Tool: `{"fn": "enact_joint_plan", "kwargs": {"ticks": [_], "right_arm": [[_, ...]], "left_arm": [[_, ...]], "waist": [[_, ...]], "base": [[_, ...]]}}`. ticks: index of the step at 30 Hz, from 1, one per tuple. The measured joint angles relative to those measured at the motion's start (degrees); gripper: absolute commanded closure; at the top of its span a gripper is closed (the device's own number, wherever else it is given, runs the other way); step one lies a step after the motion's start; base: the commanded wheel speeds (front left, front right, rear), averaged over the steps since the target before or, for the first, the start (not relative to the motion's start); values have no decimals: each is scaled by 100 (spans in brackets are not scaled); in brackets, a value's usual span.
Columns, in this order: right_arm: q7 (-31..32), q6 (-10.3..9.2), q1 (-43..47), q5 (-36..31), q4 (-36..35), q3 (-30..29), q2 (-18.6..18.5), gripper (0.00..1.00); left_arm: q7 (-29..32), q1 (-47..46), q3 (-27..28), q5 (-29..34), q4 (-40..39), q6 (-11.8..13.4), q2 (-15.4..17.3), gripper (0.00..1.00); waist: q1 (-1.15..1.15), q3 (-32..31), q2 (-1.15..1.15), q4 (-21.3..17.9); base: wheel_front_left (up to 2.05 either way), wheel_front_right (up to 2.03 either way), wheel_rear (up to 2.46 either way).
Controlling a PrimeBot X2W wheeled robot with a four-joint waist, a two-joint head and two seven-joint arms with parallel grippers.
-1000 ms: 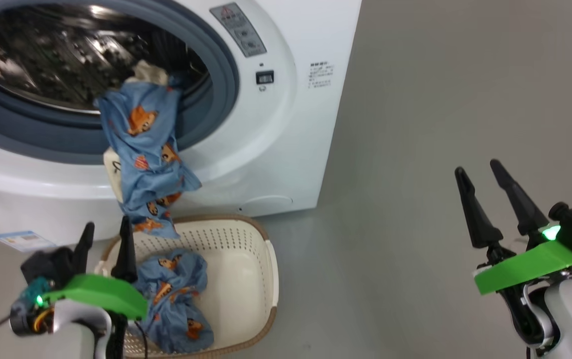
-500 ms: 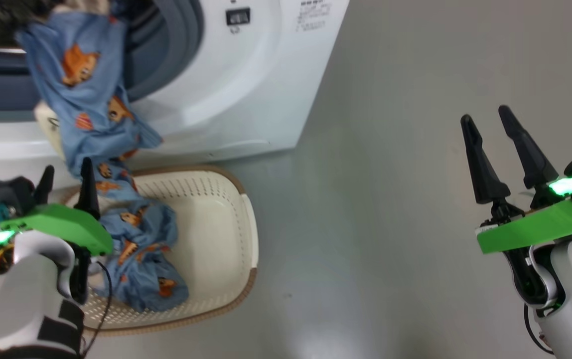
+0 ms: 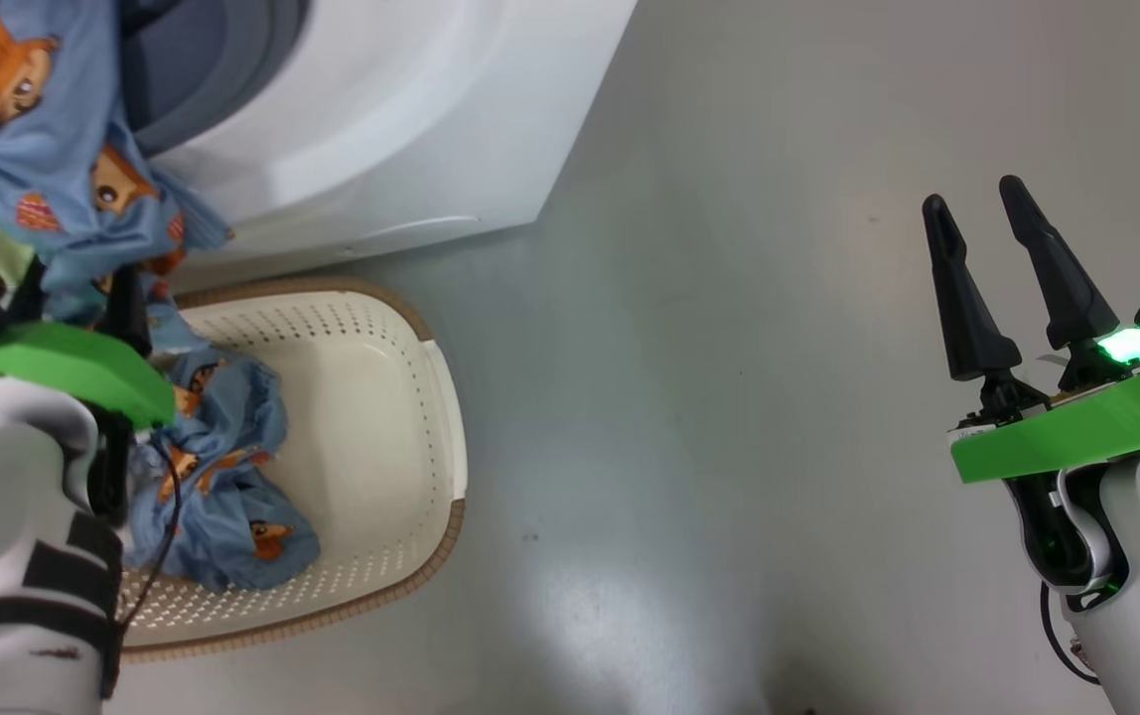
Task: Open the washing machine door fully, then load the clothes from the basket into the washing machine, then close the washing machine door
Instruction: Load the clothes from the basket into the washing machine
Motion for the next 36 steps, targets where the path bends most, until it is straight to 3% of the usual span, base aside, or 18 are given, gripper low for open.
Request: {"fn": "enact_joint_plan", "kwargs": {"ticks": [11,12,13,14,24,36], "right_arm": [[0,0,-80,0,0,4,42,0],[0,0,-80,0,0,5,42,0],[0,0,-80,0,1,5,41,0],[0,0,-80,0,1,7,41,0],[0,0,-79,0,48,37,47,0],[0,0,-47,0,85,27,78,0]], "left_arm": [[-58,-186,116,3,-187,16,-34,0],[-58,-180,123,4,-210,16,-52,27],[-58,-168,119,8,-235,16,-68,89],[-58,-162,104,13,-254,12,-83,100],[-60,15,-259,11,-491,-9,-201,100],[-70,586,-447,-200,-2112,-10,-171,100]], "waist": [[0,114,0,-7],[0,106,0,3],[0,98,0,13],[-1,88,0,24],[-1,-85,0,136],[-1,-339,0,222]], "base": [[0,0,0],[0,0,0],[0,0,0],[0,0,0],[0,0,0],[0,0,0]]}}
